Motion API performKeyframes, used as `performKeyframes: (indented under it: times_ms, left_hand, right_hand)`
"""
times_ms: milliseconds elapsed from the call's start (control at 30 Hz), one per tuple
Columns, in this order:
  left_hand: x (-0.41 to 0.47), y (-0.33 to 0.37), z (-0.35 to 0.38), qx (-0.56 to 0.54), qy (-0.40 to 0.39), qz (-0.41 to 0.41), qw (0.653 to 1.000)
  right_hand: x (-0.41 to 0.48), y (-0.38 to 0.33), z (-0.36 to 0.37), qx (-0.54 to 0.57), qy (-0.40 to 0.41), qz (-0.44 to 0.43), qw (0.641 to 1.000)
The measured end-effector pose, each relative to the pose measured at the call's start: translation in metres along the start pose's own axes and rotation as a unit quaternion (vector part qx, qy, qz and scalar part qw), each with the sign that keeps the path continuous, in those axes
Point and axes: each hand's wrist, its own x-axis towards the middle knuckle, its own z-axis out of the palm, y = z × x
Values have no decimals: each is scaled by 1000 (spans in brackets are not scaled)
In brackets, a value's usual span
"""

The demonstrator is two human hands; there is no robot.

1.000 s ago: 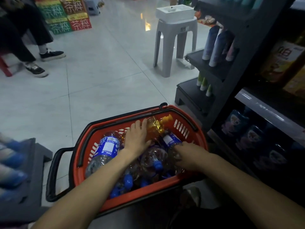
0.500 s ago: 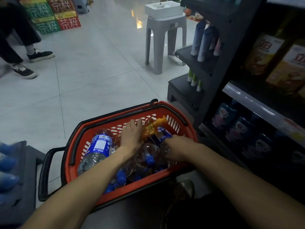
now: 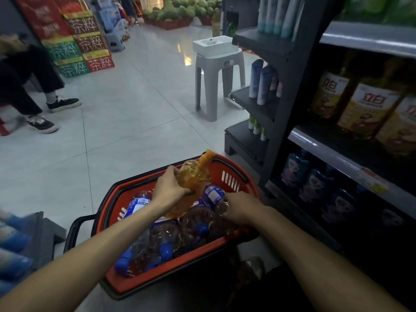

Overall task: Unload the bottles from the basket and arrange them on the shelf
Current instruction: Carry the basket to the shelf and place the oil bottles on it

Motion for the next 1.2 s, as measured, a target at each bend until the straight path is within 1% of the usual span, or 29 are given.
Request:
performKeyframes:
  times_ms: [100,167,233,300,367,433,500,567,667,733,800,933,1000,1067,1133,1200]
  left_hand:
    - [2,13,-21,-100,-14,-45,994]
    - [-1,27,-33,-180,-34,-73,980]
    - [-8,42,-40,-249,-46,-86,964]
    - [-17,57,-42,-286,-44,-86,953]
    - [-22,70,-37,-285,-27,-88,954]
    - [-26,83,-32,-254,-13,-91,963]
    - [-30,98,-32,-212,-16,-86,973]
    - [-33,108,-29,-162,-21,-73,984]
    - [-42,124,-24,-89,-12,-60,994]
    - [-49,133,-19,-47,-9,-40,998]
    - [-56,139,-13,-16,-16,-16,1000]
    - [-60,141,-11,-70,-74,33,994]
    - [-58,141,-15,-127,-114,49,984]
    - [-54,140,-21,-204,-137,50,968]
    - [-46,138,-25,-267,-139,39,953]
    - [-37,135,-25,-283,-154,33,946]
  right_hand:
    - [-5,-4,-3,66,24,-11,997]
    - [-7,-9,-2,124,39,-29,991]
    - [-9,-14,-1,197,46,-51,978]
    - [-10,-21,0,266,53,-56,961]
    - [-4,-24,5,320,78,-49,943]
    - [10,-21,16,344,97,-57,932]
    - [12,-20,21,364,133,-52,921]
    - [5,-21,20,414,156,-53,895]
    - [-14,-29,16,499,148,-54,852]
    - [-18,-31,13,544,156,-37,824]
    - [-22,-27,9,569,161,-17,806]
    - [-29,-10,1,614,147,4,776]
    - [-32,-3,-2,630,145,16,763]
    - [-32,4,-5,643,149,27,751]
    - [-36,11,-9,670,129,10,731]
    - [-43,18,-15,689,88,-23,719]
